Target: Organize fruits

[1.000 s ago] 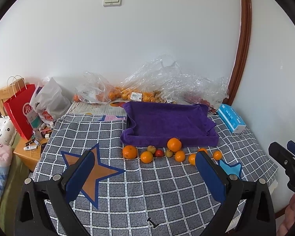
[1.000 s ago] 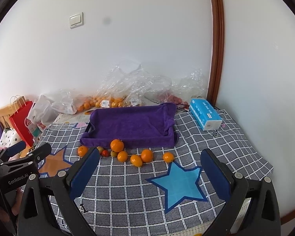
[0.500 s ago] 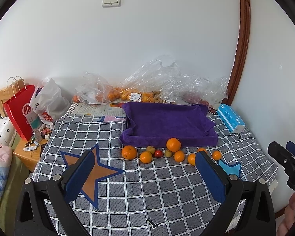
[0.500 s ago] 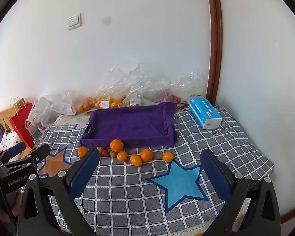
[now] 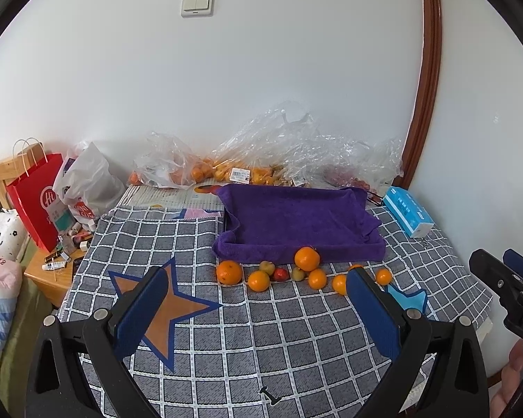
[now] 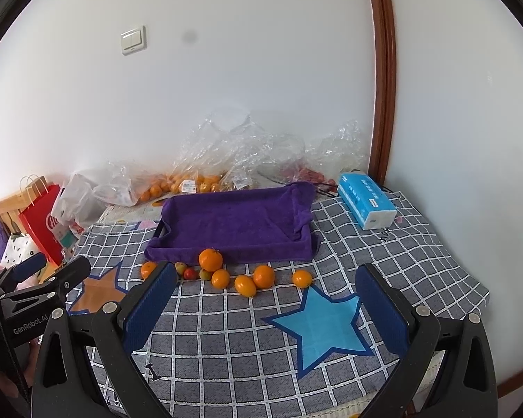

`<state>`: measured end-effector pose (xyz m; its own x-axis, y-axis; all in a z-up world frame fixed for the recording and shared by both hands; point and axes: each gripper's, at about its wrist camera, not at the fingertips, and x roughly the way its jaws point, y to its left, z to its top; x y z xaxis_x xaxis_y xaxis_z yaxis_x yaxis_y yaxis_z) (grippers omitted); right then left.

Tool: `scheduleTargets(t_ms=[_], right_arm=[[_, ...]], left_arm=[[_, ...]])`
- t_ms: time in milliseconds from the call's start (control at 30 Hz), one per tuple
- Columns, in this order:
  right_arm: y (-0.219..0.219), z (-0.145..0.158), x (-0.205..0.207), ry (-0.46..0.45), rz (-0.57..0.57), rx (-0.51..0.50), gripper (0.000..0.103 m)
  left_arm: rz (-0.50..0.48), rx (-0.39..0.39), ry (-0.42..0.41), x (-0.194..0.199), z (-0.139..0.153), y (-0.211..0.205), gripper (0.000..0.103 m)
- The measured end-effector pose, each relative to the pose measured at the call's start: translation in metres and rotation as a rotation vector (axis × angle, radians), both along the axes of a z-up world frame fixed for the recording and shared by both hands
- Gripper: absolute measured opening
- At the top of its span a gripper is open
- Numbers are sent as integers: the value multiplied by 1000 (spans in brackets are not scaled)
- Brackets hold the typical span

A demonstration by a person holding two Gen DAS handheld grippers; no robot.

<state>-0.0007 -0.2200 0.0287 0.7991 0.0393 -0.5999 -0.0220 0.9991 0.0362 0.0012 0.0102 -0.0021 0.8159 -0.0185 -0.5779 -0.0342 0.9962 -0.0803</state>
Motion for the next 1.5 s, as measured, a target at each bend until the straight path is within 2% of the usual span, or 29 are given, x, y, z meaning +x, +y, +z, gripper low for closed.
scheduleTargets(t_ms=[500, 733, 867, 1000, 1167, 1300, 1500], right_arm=[[9, -18, 23, 33, 32, 15, 102], [17, -31, 41, 44, 34, -32, 102], [22, -40, 53, 46, 23, -68, 102], [26, -61, 72, 94, 11, -89, 102], [31, -95, 101, 186, -50, -190, 102], [27, -119, 110, 195, -10, -143, 102], [23, -148, 129, 234, -26, -110, 100]], left_arm=[[-21, 12, 4, 11, -9, 0, 102], [-16, -4, 18, 29, -19, 11, 102], [10, 24, 15, 39, -28, 17, 101], [-3, 6, 43, 54, -44, 27, 100], [0, 2, 94, 77, -70, 39, 100], [3, -11, 150, 94, -92, 49, 98], [-2, -36, 203, 116, -118, 63, 92]])
